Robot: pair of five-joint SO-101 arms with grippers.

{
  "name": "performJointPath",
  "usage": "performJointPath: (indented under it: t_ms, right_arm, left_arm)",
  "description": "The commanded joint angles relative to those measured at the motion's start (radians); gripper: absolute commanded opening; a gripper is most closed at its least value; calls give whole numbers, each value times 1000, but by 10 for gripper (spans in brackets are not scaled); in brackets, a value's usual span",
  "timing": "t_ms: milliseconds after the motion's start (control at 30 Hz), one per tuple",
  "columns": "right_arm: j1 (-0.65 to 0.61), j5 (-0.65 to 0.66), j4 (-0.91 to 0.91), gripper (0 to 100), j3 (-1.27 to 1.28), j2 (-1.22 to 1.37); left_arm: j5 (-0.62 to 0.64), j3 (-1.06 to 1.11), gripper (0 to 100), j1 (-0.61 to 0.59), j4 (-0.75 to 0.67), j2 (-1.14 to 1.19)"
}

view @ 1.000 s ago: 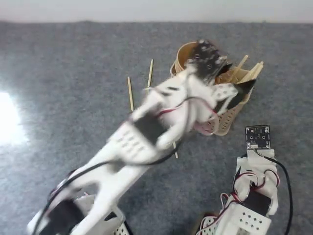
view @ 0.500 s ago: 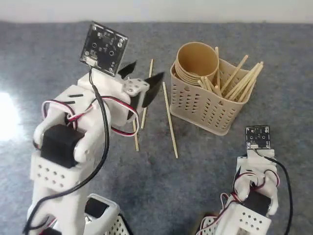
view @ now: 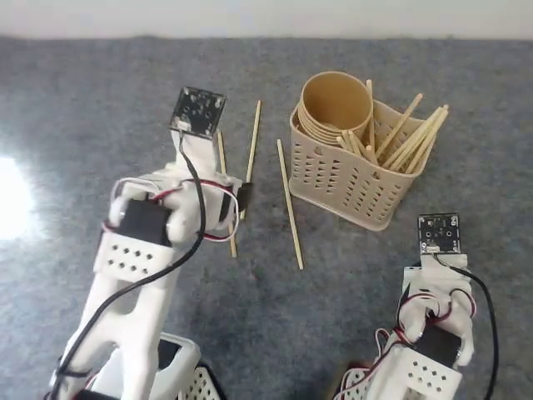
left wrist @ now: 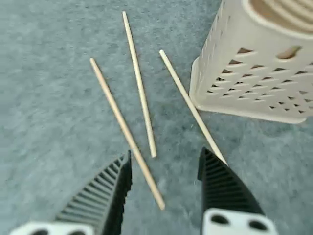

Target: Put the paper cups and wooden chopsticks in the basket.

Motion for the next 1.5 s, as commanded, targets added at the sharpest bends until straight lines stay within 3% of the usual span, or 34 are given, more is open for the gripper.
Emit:
performJointPath:
  t_ms: [0, 133, 400, 900, 1100, 1467]
  right_arm:
    - [-10, 12, -15, 80, 21, -12]
    - [-10, 12, -15, 80, 21, -12]
    - [-41, 14, -12, 80, 21, -7]
    - [-44, 14, -12, 80, 21, -7]
    - [-45, 14, -12, 80, 21, -7]
    - [-44, 14, -12, 80, 21, -5]
  left_arm:
    - [29, 71, 206, -3, -176, -18]
    - [103, 42, 206, -5, -169, 74]
    - [215, -231, 206, -66, -60, 482]
    - [255, -460, 206, -115, -172, 922]
    - [253, -549, 206, -184, -170, 1020]
    - [249, -576, 171, -172, -169, 1077]
